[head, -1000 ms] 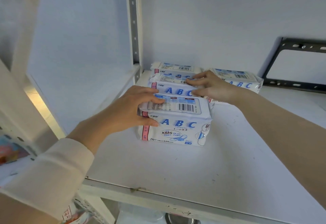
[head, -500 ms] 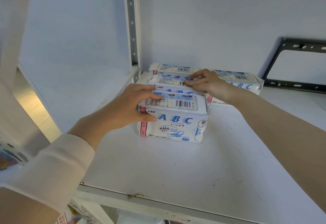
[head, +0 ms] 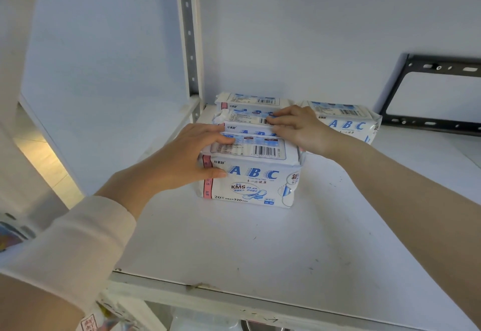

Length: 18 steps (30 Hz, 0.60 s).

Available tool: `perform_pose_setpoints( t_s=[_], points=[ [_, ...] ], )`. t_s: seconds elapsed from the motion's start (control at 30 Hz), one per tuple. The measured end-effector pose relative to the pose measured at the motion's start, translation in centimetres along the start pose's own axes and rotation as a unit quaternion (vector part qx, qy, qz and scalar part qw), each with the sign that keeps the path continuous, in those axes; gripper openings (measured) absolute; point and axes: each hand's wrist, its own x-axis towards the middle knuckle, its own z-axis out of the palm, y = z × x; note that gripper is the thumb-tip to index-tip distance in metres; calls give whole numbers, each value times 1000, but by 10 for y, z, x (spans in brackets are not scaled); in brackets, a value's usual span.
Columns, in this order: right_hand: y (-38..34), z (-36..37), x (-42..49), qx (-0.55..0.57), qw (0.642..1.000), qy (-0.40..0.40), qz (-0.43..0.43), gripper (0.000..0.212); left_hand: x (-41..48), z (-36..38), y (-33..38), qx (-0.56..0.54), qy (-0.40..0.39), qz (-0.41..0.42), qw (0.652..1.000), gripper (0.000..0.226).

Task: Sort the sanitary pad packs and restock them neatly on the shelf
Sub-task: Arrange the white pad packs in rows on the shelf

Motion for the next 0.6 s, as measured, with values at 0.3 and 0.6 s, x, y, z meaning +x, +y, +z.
perform_pose_setpoints(
  t_s=[0.3, 0.6],
  points=[
    [-25, 21, -41, -43, 980, 185, -52, 35, -20, -3, 21, -14, 76, 6, 997, 56],
    [-81, 48, -140, -74, 947, 310, -28, 39, -70, 5, 45, 65, 173, 35, 982, 48]
  ],
)
